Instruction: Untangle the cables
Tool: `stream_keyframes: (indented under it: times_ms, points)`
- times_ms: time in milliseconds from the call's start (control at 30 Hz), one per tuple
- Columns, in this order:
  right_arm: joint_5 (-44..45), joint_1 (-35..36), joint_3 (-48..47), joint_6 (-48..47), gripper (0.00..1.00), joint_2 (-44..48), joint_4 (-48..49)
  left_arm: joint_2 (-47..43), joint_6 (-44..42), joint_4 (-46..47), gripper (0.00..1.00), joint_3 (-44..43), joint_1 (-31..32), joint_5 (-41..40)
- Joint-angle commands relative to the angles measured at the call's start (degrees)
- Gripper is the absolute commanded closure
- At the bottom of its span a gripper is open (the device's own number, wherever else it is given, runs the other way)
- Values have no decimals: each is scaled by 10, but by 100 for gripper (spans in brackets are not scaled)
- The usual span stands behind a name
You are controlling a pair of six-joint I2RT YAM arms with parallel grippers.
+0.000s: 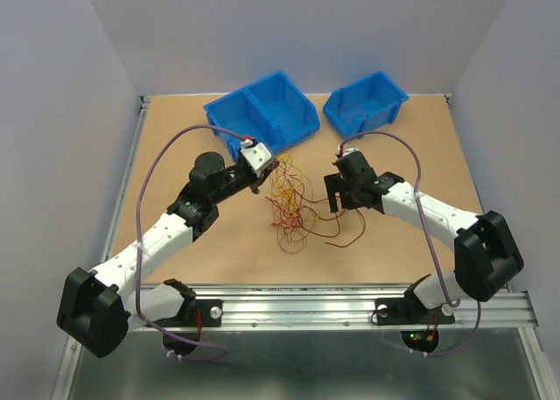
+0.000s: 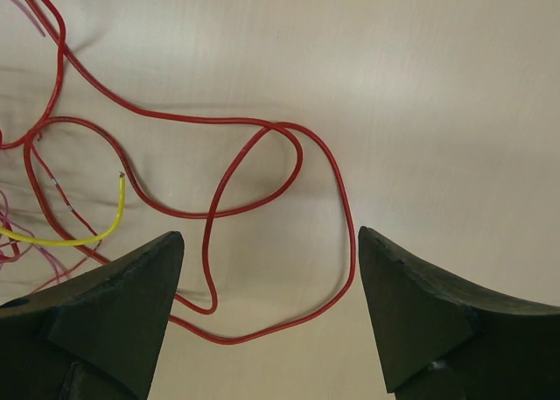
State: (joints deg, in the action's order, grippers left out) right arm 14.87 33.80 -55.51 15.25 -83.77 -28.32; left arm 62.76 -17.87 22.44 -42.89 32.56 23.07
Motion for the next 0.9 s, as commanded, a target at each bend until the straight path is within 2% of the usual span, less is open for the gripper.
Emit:
stream_keyframes:
  times_ms: [0,333,433,500,533,600,633,733,867]
  points:
    - [14,3,26,0,15,-3,8,-19,6,32,91,-20,2,4]
    - [21,0,-16,-47,16,-108,38,-28,8,31,91,-21,2,-3]
    - [-4,-8,-29,-58,30,-133,45,-28,8,30,91,-21,2,-4]
    - [-19,-15,-29,-65,36,-154,49,-31,7,30,91,-20,3,-3]
    - [-29,-20,-29,-69,47,-162,50,-32,7,30,91,-21,2,-3]
    - [-34,-28,-29,-67,61,-166,49,-33,7,30,91,-20,3,-2]
    - [-35,-29,-28,-67,75,-161,49,-33,7,30,91,-19,2,-2]
    - [-23,-28,-12,-58,97,-120,60,-34,6,30,91,-18,2,-1]
    - [20,-29,14,-49,99,-48,80,-33,6,30,91,-19,3,-2]
